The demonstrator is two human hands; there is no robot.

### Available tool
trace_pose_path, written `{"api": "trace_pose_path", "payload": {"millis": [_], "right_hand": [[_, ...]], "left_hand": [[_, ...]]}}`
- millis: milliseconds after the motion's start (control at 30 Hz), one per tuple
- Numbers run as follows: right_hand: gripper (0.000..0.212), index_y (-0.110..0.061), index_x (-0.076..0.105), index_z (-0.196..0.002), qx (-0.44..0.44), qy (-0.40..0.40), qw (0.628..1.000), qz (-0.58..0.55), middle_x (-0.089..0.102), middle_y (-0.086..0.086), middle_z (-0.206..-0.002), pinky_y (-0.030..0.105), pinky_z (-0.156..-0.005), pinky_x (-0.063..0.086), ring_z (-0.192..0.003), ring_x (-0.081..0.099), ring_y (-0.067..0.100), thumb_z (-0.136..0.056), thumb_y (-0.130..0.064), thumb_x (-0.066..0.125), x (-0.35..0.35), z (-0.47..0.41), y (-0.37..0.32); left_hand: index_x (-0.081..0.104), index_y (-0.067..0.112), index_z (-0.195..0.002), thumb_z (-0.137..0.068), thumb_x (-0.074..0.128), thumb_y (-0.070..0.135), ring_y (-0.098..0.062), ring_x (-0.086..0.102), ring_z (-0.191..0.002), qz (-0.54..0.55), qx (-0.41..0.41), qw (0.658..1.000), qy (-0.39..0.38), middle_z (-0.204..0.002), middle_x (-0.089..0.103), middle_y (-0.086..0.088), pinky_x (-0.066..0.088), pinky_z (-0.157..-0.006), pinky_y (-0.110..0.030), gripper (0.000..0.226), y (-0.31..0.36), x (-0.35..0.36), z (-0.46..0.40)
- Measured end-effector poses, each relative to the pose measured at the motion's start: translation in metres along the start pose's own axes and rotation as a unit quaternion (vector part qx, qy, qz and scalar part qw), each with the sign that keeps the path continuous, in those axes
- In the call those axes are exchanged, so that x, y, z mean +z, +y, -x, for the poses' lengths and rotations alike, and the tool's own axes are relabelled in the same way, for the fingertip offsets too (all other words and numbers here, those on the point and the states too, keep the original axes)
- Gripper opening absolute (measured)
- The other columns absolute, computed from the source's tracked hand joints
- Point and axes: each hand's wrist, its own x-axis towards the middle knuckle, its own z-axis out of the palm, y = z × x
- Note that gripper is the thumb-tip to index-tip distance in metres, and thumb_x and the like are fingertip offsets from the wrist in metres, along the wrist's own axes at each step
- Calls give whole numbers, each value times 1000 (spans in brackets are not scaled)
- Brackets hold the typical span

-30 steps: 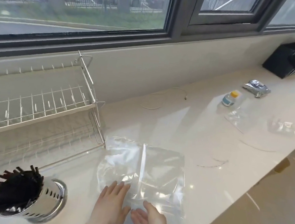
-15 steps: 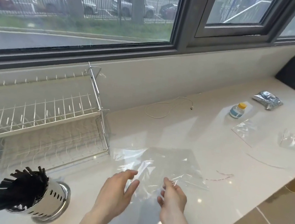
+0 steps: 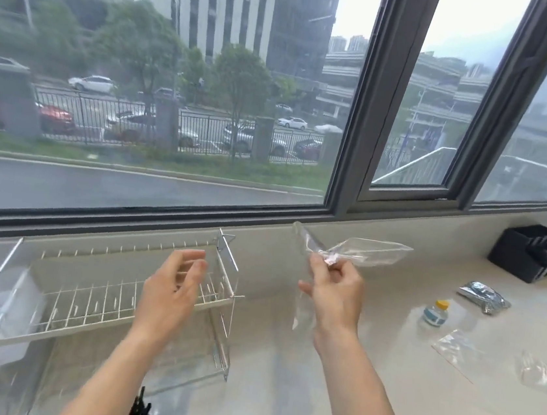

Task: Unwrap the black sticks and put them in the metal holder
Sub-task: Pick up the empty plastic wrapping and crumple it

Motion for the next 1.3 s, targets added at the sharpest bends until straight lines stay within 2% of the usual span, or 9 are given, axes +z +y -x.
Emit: {"api": "trace_pose_path", "payload": {"millis": [67,233,367,500,600,867,1033,1200,1300], "right_hand": [[22,0,64,-88,-54,-88,995,13,67,4,-75,34,-65,64,-69,66,14,-92,-19,74,25,22,-31],[25,-11,61,-78,-110,-292,950,-12,67,-2,-68,20,-61,57,-78,71,26,-85,-22,82,67,85,-87],[39,-3,59,-79,-153,-390,908,10,74,19,-91,50,-90,56,-99,71,35,-81,-35,80,81,119,-105],[22,-1,53,-80,-187,-451,873,8,80,7,-102,25,-86,57,-108,72,19,-86,-16,69,90,132,-104],[10,-8,56,-84,-199,-450,871,-2,80,5,-103,22,-87,56,-107,73,17,-86,-9,66,98,138,-100],[48,-28,58,-123,-118,-343,929,-67,81,3,-100,29,-87,52,-94,76,16,-83,-33,82,117,153,-96],[39,-13,62,-116,-40,-256,957,-134,79,9,-77,31,-71,60,-68,73,17,-83,-20,82,127,152,-92],[24,-12,56,-95,10,-183,974,-130,64,5,-59,26,-44,47,-43,57,11,-87,-8,78,136,152,-79],[17,-13,62,-86,16,-185,978,-97,60,5,-68,22,-41,45,-42,55,8,-88,-6,76,139,152,-70]], "left_hand": [[62,39,-109,-102,56,30,-11,72,-94,28,22,998,43,-108,73,9,58,-83,-37,13,17,-34,-11],[56,33,-131,-102,58,31,-20,76,-84,111,27,985,126,-130,62,3,60,-70,-33,29,51,-119,-26],[29,43,-153,-96,61,52,-18,78,-77,145,16,978,147,-146,38,14,61,-64,-28,67,62,-187,-17],[37,41,-148,-69,77,70,-15,75,-64,231,-24,967,105,-118,75,13,60,-73,-38,93,63,-236,3],[62,27,-126,-40,90,73,-14,73,-67,235,-30,967,91,-96,80,7,64,-69,-32,102,59,-255,17],[69,30,-72,-50,91,63,-10,71,-79,260,19,958,117,-82,75,3,55,-90,-29,45,57,-273,39],[67,33,-72,-73,87,35,-11,73,-85,252,34,953,167,-82,77,1,43,-112,-46,20,54,-275,39],[52,38,-99,-84,81,15,-26,71,-80,213,32,949,229,-77,75,1,52,-99,-55,40,51,-265,40],[52,42,-103,-82,81,6,-23,70,-89,173,26,954,244,-99,67,-2,55,-96,-50,50,50,-262,42]]}}
